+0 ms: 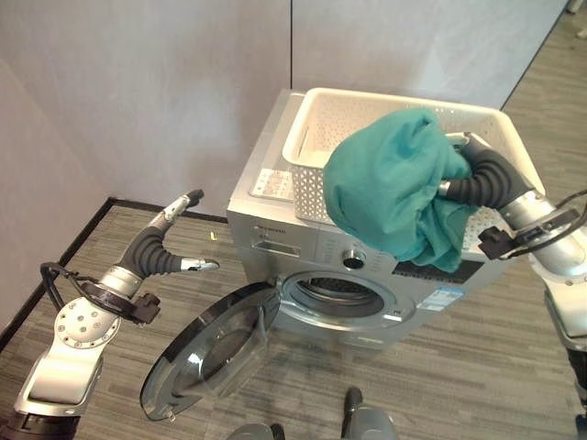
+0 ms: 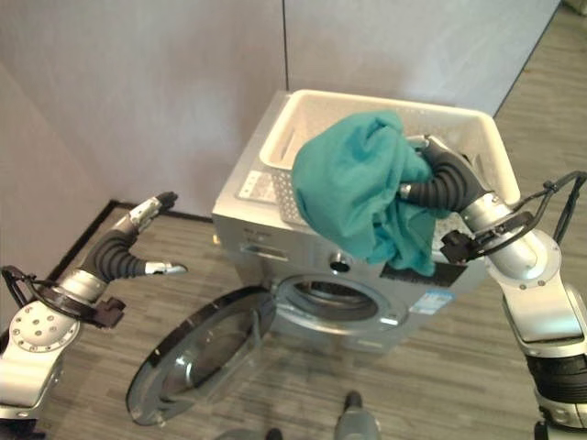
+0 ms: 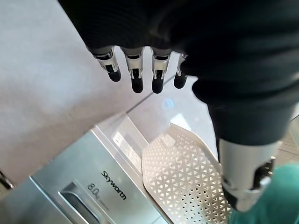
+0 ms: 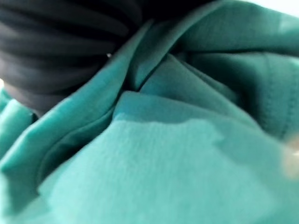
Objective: Grab the laundry basket,head to the washer,open it,put in the laundry and shut it.
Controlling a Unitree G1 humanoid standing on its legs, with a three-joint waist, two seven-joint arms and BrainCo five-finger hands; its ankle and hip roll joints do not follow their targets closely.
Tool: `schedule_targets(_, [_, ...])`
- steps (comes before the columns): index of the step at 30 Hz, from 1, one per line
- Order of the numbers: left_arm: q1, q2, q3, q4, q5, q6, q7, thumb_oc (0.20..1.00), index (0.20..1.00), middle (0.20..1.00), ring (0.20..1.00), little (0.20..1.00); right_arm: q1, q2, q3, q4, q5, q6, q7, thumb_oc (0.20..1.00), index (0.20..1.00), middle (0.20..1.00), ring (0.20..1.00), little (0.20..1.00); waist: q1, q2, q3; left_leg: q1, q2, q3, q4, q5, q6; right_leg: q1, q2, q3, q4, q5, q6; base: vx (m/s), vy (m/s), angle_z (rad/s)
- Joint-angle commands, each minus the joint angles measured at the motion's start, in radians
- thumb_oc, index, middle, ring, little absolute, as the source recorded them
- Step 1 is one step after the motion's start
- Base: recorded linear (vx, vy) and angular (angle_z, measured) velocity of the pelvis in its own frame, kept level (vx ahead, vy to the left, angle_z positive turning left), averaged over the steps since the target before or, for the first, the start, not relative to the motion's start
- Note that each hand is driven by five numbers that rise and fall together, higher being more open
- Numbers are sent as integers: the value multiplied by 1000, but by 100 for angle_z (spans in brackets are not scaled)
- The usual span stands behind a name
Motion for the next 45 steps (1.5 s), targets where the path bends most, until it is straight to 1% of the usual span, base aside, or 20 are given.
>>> schedule_targets(1, [70,48,43,-25,17,-36,49,1000,1000,1000,1000,1000,-114,-11,22,-3,15,-35,-41,200,200,200,200,200,64,-47,-136,-61,-1,-36,-103,40,23,86,-50,10,11,10,50,-149,-280,-43])
schedule_targets(3, [53,43,41,-20,56,-46,62,1000,1000,1000,1000,1000,-104,-28,11,-5,9,-38,-46,200,200,200,200,200,95,-77,-159,-99,8,-29,-105,61,1,178,-8,12,-94,-50,47,-109,-237,-62])
schedule_targets(4, [52,43,40,-20,56,-46,62,1000,1000,1000,1000,1000,-103,-28,10,-5,9,-38,-46,200,200,200,200,200,95,-77,-159,-99,9,-29,-105,61,1,178,-7,12,-95,-49,47,-203,-401,-67])
schedule_targets(5, [5,48,30,2,105,-59,85,1000,1000,1000,1000,1000,-149,-26,40,-3,44,-48,-53,200,200,200,200,200,121,-108,-164,-154,41,6,-73,77,-41,247,25,-9,-303,-113,29,-209,-442,-28])
schedule_targets(6, [1,36,34,3,101,-67,97,1000,1000,1000,1000,1000,-166,-26,57,-3,67,-51,-58,200,200,200,200,200,133,-122,-165,-170,57,17,-55,86,-62,264,32,-16,-362,-120,29,-262,-504,-49])
schedule_targets(8, [-6,21,24,3,86,-76,97,1000,1000,1000,1000,1000,-182,-38,82,-4,94,-62,-63,200,200,200,200,200,137,-130,-162,-193,82,20,-43,117,-83,271,61,-13,-406,-111,10,-149,-249,-57])
schedule_targets(9, [-18,8,1,2,62,-81,94,1000,1000,1000,1000,1000,-191,-68,95,-5,119,-68,-61,200,200,200,200,200,135,-134,-164,-202,106,21,-55,141,-107,291,83,-30,-439,-118,4,-114,-188,-32])
schedule_targets(11, [-22,6,-1,4,62,-82,95,1000,1000,1000,1000,1000,-194,-73,97,-2,121,-70,-62,200,200,200,200,200,132,-130,-165,-206,108,17,-61,152,-109,291,88,-35,-447,-109,0,-98,-133,1])
schedule_targets(12, [-58,3,-52,3,33,-74,84,1000,1000,1000,1000,1000,-189,-108,106,-12,155,-76,-63,200,200,200,200,200,128,-130,-153,-231,128,-6,-69,198,-126,301,119,-44,-449,-124,-22,-106,-136,19])
schedule_targets(17, [-106,-2,-121,-1,2,-62,70,1000,1000,1000,1000,1000,-178,-134,126,-23,190,-85,-55,200,200,200,200,200,119,-121,-151,-234,141,-47,-107,238,-138,318,147,-79,-459,-137,-42,-41,-90,43])
schedule_targets(20, [-175,-7,-212,19,-2,-44,42,1000,1000,1000,1000,1000,-161,-140,136,-24,202,-85,-52,200,200,200,200,200,106,-115,-142,-245,151,-68,-113,265,-148,327,166,-92,-465,-143,-58,-30,-51,31])
schedule_targets(21, [-178,-7,-215,21,-2,-45,42,1000,1000,1000,1000,1000,-158,-141,133,-25,203,-85,-52,200,200,200,200,200,106,-114,-141,-245,151,-70,-113,266,-148,328,167,-94,-465,-142,-58,-34,-47,43])
schedule_targets(24, [-158,-34,-311,1,-73,-13,-31,1000,1000,1000,1000,1000,-155,-134,181,-15,208,-67,-23,200,200,200,200,200,102,-104,-133,-245,156,-76,-111,277,-155,343,179,-112,-478,-140,-69,-11,-33,18])
schedule_targets(30, [-171,-58,-363,19,-80,-4,-46,1000,1000,1000,1000,1000,-158,-140,225,0,210,-52,-1,200,200,200,200,200,97,-95,-128,-245,162,-79,-114,286,-160,353,186,-122,-485,-140,-74,4,-5,1])
schedule_targets(35, [-201,-93,-468,32,-108,13,-86,1000,1000,1000,1000,1000,-106,-139,236,-5,238,-39,27,200,200,200,200,200,70,-68,-105,-244,163,-82,-133,299,-168,357,188,-137,-493,-139,-74,13,12,19])
schedule_targets(37, [-205,-94,-471,35,-107,12,-85,1000,1000,1000,1000,1000,-104,-140,233,-5,238,-39,28,200,200,200,200,200,71,-67,-105,-243,162,-82,-135,301,-168,357,188,-138,-493,-139,-74,24,11,5])
schedule_targets(39, [-268,-128,-537,63,-115,8,-82,1000,1000,1000,1000,1000,-95,-128,245,-3,235,-37,31,200,200,200,200,200,56,-61,-102,-239,158,-76,-153,305,-169,351,185,-139,-494,-136,-71,34,25,1])
schedule_targets(41, [-297,-135,-561,75,-114,7,-80,1000,1000,1000,1000,1000,-94,-128,250,1,233,-36,31,200,200,200,200,200,51,-58,-102,-240,156,-73,-158,307,-169,347,183,-140,-493,-136,-71,16,26,3])
schedule_targets(43, [-315,-137,-572,74,-108,3,-80,1000,1000,1000,1000,1000,-91,-126,253,3,230,-35,32,200,200,200,200,200,49,-56,-101,-241,156,-71,-162,308,-169,345,181,-140,-493,-136,-70,6,10,2])
schedule_targets(45, [-384,-146,-619,105,-21,-15,-80,1000,1000,1000,1000,1000,-79,-106,259,7,217,-33,35,200,200,200,200,200,37,-50,-100,-238,151,-65,-164,307,-169,339,177,-139,-489,-136,-68,28,31,-1])
